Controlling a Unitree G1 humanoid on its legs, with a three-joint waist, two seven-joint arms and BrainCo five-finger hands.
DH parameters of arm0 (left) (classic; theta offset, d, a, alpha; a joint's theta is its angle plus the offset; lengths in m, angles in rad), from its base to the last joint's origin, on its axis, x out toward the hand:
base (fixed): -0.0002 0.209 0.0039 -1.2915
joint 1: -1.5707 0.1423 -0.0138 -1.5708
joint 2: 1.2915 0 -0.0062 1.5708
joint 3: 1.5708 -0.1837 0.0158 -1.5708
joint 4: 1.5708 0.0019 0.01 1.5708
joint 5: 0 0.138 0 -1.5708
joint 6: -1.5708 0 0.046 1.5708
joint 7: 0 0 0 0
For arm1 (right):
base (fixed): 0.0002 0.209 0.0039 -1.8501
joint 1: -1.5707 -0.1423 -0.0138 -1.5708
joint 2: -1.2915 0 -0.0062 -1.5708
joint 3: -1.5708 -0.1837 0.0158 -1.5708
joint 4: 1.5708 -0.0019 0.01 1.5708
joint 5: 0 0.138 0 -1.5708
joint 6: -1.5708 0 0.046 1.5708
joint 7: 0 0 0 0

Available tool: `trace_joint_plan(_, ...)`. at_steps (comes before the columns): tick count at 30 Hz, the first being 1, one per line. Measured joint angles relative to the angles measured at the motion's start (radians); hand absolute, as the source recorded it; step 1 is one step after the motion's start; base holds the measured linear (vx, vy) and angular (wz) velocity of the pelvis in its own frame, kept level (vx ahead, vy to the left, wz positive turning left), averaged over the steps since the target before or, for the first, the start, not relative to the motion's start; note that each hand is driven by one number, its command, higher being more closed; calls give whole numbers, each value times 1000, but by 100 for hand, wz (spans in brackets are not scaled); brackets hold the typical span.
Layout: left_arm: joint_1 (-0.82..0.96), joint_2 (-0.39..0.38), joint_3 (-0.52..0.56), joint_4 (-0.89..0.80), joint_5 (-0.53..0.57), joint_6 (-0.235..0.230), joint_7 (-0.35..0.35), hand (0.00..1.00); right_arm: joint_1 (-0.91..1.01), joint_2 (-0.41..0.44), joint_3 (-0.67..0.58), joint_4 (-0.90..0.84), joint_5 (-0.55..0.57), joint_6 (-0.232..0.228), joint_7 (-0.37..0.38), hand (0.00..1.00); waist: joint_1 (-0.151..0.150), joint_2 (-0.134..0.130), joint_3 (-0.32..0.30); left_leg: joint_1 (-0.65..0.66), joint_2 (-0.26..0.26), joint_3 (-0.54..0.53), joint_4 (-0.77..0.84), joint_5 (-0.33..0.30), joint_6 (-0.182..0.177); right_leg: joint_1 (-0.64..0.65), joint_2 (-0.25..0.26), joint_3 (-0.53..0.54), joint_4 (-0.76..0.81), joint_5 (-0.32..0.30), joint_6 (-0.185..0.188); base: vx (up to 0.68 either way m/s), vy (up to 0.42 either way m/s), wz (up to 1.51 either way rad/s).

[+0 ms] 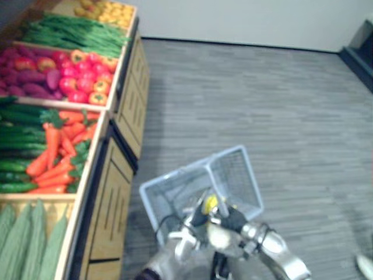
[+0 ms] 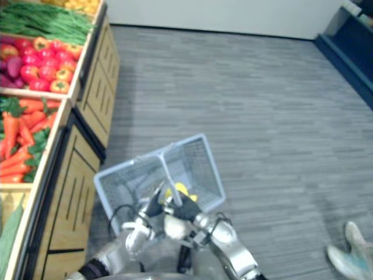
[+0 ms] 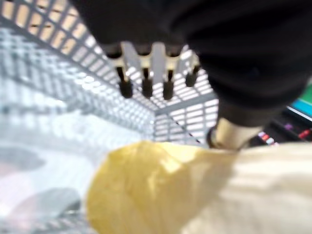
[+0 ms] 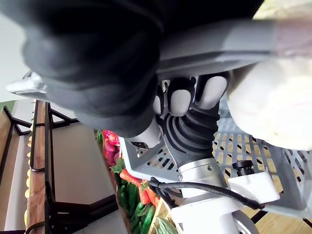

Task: Pick vegetable in the basket

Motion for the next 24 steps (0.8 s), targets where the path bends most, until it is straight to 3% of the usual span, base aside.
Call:
trace_joint_plan(1,-13,-11,28,43,0,2,35,0,-26,-12,-25,5,8,19,0,100,5,32,22,-51,49,7,185,-9,23,-8,17,-10,35,-28,-11,31,-2,24)
trace_joint_plan(2,-6,-18,45,56,-3,4,47,0,-41,-20,-26,21,11,25,3,100,9,47,32,-80,58,0,263,-3,29,-9,22,-8,58,-35,-3,8,-4,-27)
trace_joint_plan(3,17,-23,76,57,-5,8,62,0,-52,-36,-34,59,11,31,5,100,17,87,41,-126,85,-8,383,28,44,11,41,-13,63,-40,8,63,16,-29)
trace_joint_plan(4,30,-24,104,57,-7,8,73,0,-44,-50,-46,76,11,32,6,100,30,109,44,-138,96,-4,434,51,57,17,44,-21,94,-47,14,152,-8,-34)
trace_joint_plan(5,34,-22,127,55,-7,-4,85,0,-33,-64,-51,80,10,44,17,100,54,126,53,-143,89,-12,484,76,50,16,36,-45,155,-90,4,172,-41,-27)
trace_joint_plan(6,33,-25,140,56,-9,-6,88,0,-28,-71,-53,81,10,47,26,100,59,133,58,-147,79,-22,509,93,58,19,32,-41,156,-112,-1,135,-53,-17)
trace_joint_plan(7,39,-38,172,56,-24,-7,95,0,-18,-67,-64,107,6,52,37,100,58,147,61,-166,63,-49,536,164,75,50,38,-37,113,-117,3,115,-51,1)
trace_joint_plan(8,53,-48,200,55,-28,-12,100,0,-18,-67,-71,140,-12,54,36,100,63,148,62,-190,49,-56,548,290,105,112,42,-19,13,-116,2,130,-3,10)
trace_joint_plan(10,73,-53,215,31,-43,-32,108,0,-21,-68,-79,148,-31,55,34,100,63,118,71,-214,-3,-49,500,163,37,163,22,4,-66,-95,-13,198,-16,25)
trace_joint_plan(11,88,-56,216,1,-66,-38,118,0,-16,-66,-101,162,-38,55,25,100,61,113,74,-214,-36,-22,349,103,-2,194,16,6,-98,-76,-15,202,-28,45)
trace_joint_plan(14,139,-55,246,-44,-68,-43,132,0,-10,-41,-147,227,-48,49,-19,100,72,141,68,-212,-23,99,78,128,-30,251,51,-26,-106,-83,-14,161,-4,27)
trace_joint_plan(16,165,-56,277,-52,-107,-45,128,0,-10,-28,-178,292,-49,41,-58,100,101,165,57,-197,-14,140,-67,172,-12,285,94,-27,-76,-144,-3,324,36,-12)
trace_joint_plan(17,170,-54,287,-56,-108,-46,123,0,-12,-26,-181,307,-49,40,-66,100,115,159,54,-195,-13,136,-62,189,16,282,95,-19,-53,-164,-4,346,58,-33)
trace_joint_plan(19,192,-45,339,-63,-127,-55,98,0,-10,10,-185,371,-47,35,-90,100,125,95,9,-196,-38,161,-57,164,72,237,54,-12,69,-245,36,401,27,-17)
trace_joint_plan(20,195,-41,347,-63,-128,-66,90,0,-22,24,-186,399,-47,28,-93,100,122,66,1,-189,-67,165,-54,137,111,130,-14,-11,372,-255,83,419,21,8)
trace_joint_plan(21,194,-34,348,-63,-127,-68,85,0,-26,28,-188,422,-46,26,-98,100,110,58,0,-174,-82,164,-52,119,116,60,-61,-18,535,-204,91,421,42,16)
trace_joint_plan(22,198,-30,338,-67,-124,-75,80,0,-26,33,-194,447,-39,9,-113,100,105,57,1,-134,-99,156,-53,98,130,-3,-121,-41,706,-94,61,442,34,25)
trace_joint_plan(24,204,-28,326,-79,-125,-77,80,0,-31,39,-215,451,-36,-17,-115,100,102,65,3,-72,-103,129,-48,76,131,-10,-159,-62,788,-101,32,453,-4,43)
